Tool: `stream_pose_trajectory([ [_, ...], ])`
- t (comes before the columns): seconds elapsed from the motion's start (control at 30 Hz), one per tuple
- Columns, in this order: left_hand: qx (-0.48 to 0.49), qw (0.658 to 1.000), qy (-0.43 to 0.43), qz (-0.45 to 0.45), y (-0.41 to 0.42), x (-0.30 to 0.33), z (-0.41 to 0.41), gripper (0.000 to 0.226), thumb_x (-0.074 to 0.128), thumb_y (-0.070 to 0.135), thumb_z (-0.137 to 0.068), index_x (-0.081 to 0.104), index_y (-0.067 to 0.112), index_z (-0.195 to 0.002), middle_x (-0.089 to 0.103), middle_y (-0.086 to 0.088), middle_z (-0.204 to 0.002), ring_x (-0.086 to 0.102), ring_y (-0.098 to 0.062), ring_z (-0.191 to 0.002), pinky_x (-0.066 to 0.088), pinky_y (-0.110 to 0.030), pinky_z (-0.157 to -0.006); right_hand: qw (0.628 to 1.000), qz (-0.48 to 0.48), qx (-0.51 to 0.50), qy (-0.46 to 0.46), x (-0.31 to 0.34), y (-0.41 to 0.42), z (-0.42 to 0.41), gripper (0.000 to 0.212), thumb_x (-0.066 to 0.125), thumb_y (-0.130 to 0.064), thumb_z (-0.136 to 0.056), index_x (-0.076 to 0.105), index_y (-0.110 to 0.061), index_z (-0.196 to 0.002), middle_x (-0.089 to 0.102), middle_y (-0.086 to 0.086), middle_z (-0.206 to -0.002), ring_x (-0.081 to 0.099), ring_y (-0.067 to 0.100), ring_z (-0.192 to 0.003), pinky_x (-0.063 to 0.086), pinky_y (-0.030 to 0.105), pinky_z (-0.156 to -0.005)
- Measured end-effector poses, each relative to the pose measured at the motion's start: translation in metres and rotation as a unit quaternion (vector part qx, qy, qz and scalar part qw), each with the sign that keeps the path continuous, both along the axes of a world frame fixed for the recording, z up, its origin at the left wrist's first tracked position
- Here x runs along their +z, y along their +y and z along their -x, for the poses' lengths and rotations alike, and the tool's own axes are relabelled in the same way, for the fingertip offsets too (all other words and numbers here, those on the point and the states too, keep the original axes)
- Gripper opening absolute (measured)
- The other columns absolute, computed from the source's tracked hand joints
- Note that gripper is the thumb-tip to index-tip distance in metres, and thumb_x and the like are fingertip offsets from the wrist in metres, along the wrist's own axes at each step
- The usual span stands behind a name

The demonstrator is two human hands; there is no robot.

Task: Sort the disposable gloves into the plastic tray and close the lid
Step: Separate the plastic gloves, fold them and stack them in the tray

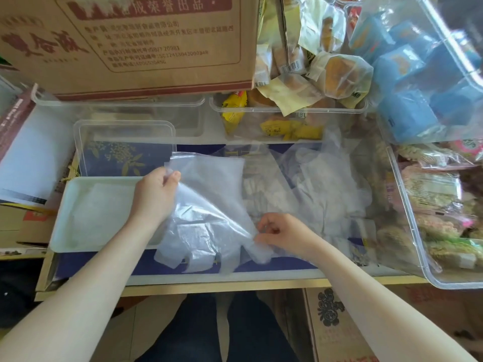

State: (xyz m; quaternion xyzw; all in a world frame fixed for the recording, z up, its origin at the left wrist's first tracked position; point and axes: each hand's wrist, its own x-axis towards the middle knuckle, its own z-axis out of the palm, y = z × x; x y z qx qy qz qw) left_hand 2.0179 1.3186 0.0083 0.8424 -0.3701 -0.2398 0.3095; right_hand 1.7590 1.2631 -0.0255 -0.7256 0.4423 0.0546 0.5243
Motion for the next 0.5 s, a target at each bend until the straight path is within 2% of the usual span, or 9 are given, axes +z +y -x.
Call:
stream_pose_trajectory([
  [0.07, -0.011, 1.0, -0.029, 0.005, 0.001, -0.001, -0.007, 0.028, 0.046, 0.024, -0.097, 0.057, 0.002, -0.085, 0.056, -0.011, -0.07, 0.05, -0.027, -0.07, 0.031, -0.031, -0.061, 0.994, 0.082, -0.065, 0.036, -0.008, -0.005, 0.005, 0.011, 0.063, -0.023, -0.087, 0.061, -0.018, -0.096, 0.065, 0.001, -0.089, 0.061, 0.016, -0.081, 0.041, 0.019, -0.062],
  [0.13, -0.028, 0.999, -0.042, 0.016, 0.0, -0.003, -0.013, 0.032, 0.046, 0.024, -0.097, 0.055, -0.003, -0.084, 0.058, -0.022, -0.075, 0.05, -0.031, -0.071, 0.031, -0.033, -0.059, 0.97, 0.201, -0.113, 0.072, -0.012, -0.014, 0.007, 0.024, 0.058, -0.019, -0.089, 0.059, -0.013, -0.112, 0.06, 0.006, -0.111, 0.056, 0.024, -0.1, 0.042, 0.026, -0.076],
  [0.2, -0.054, 0.998, -0.04, 0.017, -0.002, -0.005, -0.015, 0.031, 0.046, 0.024, -0.097, 0.054, -0.001, -0.082, 0.057, -0.023, -0.073, 0.048, -0.029, -0.068, 0.033, -0.028, -0.056, 0.941, 0.301, -0.08, 0.13, -0.016, -0.026, 0.007, 0.041, 0.056, -0.02, -0.09, 0.049, -0.012, -0.13, 0.047, 0.009, -0.135, 0.042, 0.03, -0.122, 0.035, 0.037, -0.096],
  [0.27, -0.076, 0.997, -0.016, 0.021, -0.004, -0.007, -0.015, 0.024, 0.047, 0.024, -0.096, 0.059, 0.005, -0.086, 0.059, -0.017, -0.075, 0.05, -0.025, -0.071, 0.035, -0.025, -0.058, 0.919, 0.336, 0.001, 0.206, -0.018, -0.036, 0.004, 0.05, 0.052, -0.026, -0.092, 0.037, -0.017, -0.14, 0.036, 0.005, -0.146, 0.026, 0.029, -0.136, 0.018, 0.042, -0.111],
  [0.33, -0.086, 0.996, 0.013, 0.027, -0.005, -0.01, -0.013, 0.023, 0.048, 0.024, -0.096, 0.064, 0.009, -0.102, 0.066, -0.011, -0.087, 0.057, -0.024, -0.081, 0.037, -0.026, -0.064, 0.902, 0.349, 0.046, 0.248, -0.022, -0.042, 0.001, 0.049, 0.049, -0.029, -0.093, 0.034, -0.019, -0.139, 0.04, 0.003, -0.141, 0.022, 0.024, -0.138, -0.001, 0.046, -0.113],
  [0.4, -0.092, 0.995, 0.024, 0.032, -0.008, -0.012, -0.013, 0.025, 0.048, 0.024, -0.096, 0.065, 0.009, -0.108, 0.068, -0.01, -0.093, 0.06, -0.024, -0.087, 0.038, -0.026, -0.071, 0.889, 0.369, 0.063, 0.265, -0.022, -0.048, -0.001, 0.037, 0.047, -0.029, -0.093, 0.044, -0.018, -0.128, 0.054, 0.003, -0.124, 0.03, 0.021, -0.131, -0.014, 0.045, -0.108],
  [0.5, -0.095, 0.994, 0.033, 0.037, -0.011, -0.012, -0.014, 0.026, 0.048, 0.023, -0.096, 0.065, 0.008, -0.11, 0.067, -0.004, -0.096, 0.059, -0.018, -0.088, 0.036, -0.023, -0.074, 0.871, 0.393, 0.112, 0.272, -0.015, -0.054, 0.0, 0.022, 0.047, -0.03, -0.093, 0.058, -0.017, -0.107, 0.063, 0.0, -0.101, 0.035, 0.022, -0.124, -0.019, 0.044, -0.106],
])
